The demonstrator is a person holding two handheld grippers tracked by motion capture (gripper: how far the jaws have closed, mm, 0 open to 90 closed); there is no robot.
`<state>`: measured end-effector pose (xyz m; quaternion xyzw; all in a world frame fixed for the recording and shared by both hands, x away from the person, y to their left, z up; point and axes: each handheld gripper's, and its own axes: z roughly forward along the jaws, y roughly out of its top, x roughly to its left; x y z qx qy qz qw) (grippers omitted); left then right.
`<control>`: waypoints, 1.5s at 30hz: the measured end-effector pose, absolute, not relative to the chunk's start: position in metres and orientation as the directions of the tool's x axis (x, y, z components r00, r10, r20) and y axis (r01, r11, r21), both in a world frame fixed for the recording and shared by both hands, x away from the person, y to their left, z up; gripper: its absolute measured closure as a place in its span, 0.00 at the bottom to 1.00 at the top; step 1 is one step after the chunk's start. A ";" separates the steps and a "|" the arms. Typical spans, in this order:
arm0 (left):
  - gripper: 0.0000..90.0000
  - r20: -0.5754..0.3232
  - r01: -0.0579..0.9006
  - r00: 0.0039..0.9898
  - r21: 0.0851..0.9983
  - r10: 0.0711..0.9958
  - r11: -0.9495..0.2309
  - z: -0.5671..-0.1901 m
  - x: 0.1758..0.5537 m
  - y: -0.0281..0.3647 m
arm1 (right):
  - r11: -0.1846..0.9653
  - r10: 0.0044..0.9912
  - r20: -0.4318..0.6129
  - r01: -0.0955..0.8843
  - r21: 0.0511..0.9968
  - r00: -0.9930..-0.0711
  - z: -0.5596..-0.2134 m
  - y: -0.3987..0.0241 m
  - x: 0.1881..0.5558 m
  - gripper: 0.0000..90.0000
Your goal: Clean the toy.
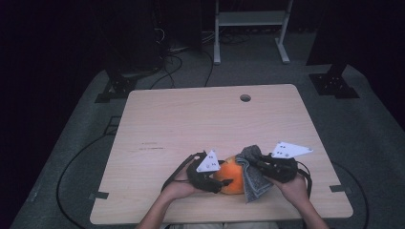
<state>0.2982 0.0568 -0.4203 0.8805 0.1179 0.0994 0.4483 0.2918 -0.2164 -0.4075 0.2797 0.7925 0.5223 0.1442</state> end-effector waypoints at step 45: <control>0.34 0.011 0.125 0.973 0.813 0.230 -0.569 -0.423 0.302 0.069 | 0.168 0.588 0.253 0.422 0.891 -0.769 -0.428 -0.249 0.308 0.89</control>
